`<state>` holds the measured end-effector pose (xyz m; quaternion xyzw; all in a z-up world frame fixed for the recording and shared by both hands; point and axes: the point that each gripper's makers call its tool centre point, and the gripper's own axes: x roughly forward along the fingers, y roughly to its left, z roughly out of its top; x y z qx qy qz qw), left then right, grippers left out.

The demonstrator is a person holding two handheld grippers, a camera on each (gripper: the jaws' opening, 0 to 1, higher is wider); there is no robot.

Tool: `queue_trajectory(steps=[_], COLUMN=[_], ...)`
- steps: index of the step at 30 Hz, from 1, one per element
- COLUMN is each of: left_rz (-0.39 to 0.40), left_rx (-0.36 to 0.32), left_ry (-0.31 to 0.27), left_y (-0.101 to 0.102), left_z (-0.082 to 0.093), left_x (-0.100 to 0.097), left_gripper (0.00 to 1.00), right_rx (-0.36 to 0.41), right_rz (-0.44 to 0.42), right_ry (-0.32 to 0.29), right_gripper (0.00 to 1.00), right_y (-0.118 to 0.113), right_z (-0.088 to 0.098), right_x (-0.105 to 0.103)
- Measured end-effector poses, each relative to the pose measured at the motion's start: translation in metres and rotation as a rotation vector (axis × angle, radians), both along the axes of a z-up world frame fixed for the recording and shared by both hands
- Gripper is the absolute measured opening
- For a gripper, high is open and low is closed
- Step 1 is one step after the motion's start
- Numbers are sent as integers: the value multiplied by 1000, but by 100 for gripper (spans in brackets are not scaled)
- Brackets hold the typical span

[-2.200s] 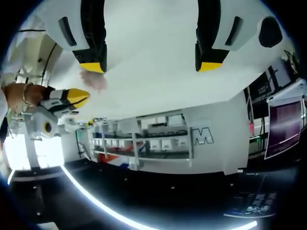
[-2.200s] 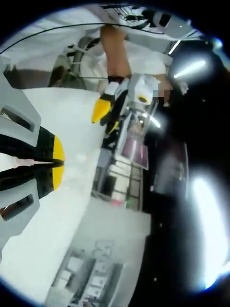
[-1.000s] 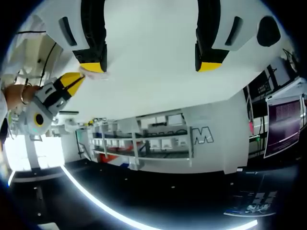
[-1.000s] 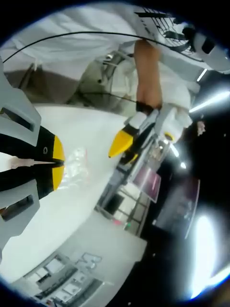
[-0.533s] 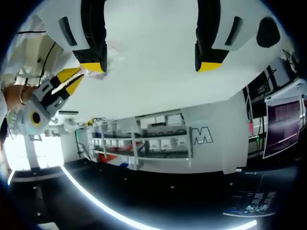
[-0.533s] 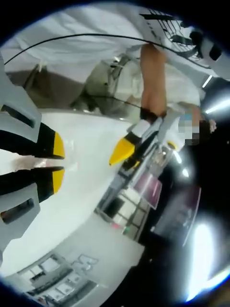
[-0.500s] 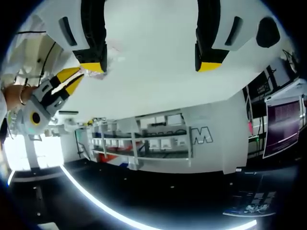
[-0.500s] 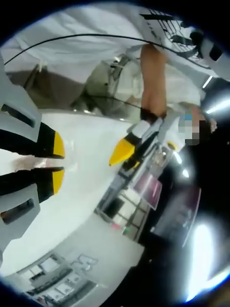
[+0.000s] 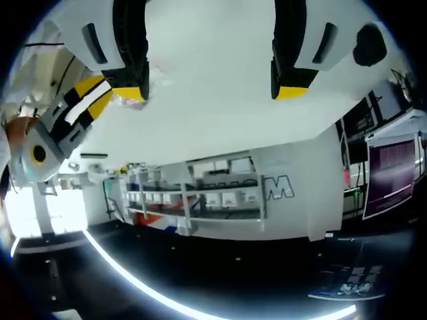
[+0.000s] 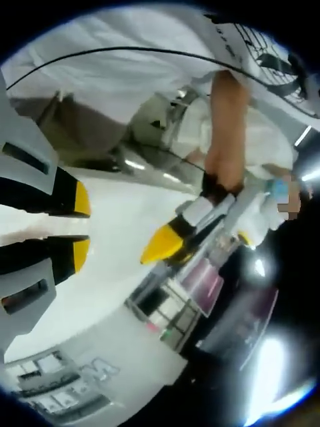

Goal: Open the resealable bag by pulling the two sides of the seal apart until the entire bag opening is separated and visibly accessible.

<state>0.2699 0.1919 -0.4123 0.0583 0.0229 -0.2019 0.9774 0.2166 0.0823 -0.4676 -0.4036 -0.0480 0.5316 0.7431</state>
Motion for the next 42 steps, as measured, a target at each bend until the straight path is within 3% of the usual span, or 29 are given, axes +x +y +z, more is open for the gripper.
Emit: queue_trajectory(steps=[4, 11, 16, 29, 42], left_rz=[0, -2, -2, 7, 9], left_rx=[-6, -15, -17, -25, -24], left_ry=[2, 1, -3, -6, -9], left_y=[0, -1, 0, 7, 11], left_z=[-2, -3, -2, -2, -1], left_x=[1, 1, 1, -2, -3], left_gripper=[73, 73, 73, 73, 73], right_rx=[-118, -302, -343, -444, -490], right_rz=[-2, 53, 72, 89, 94], right_ry=[-84, -161, -203, -238, -289], right_gripper=[7, 6, 6, 6, 1], right_y=[-10, -14, -7, -8, -2], right_z=[-3, -15, -16, -26, -32], right_x=[8, 0, 0, 1, 1])
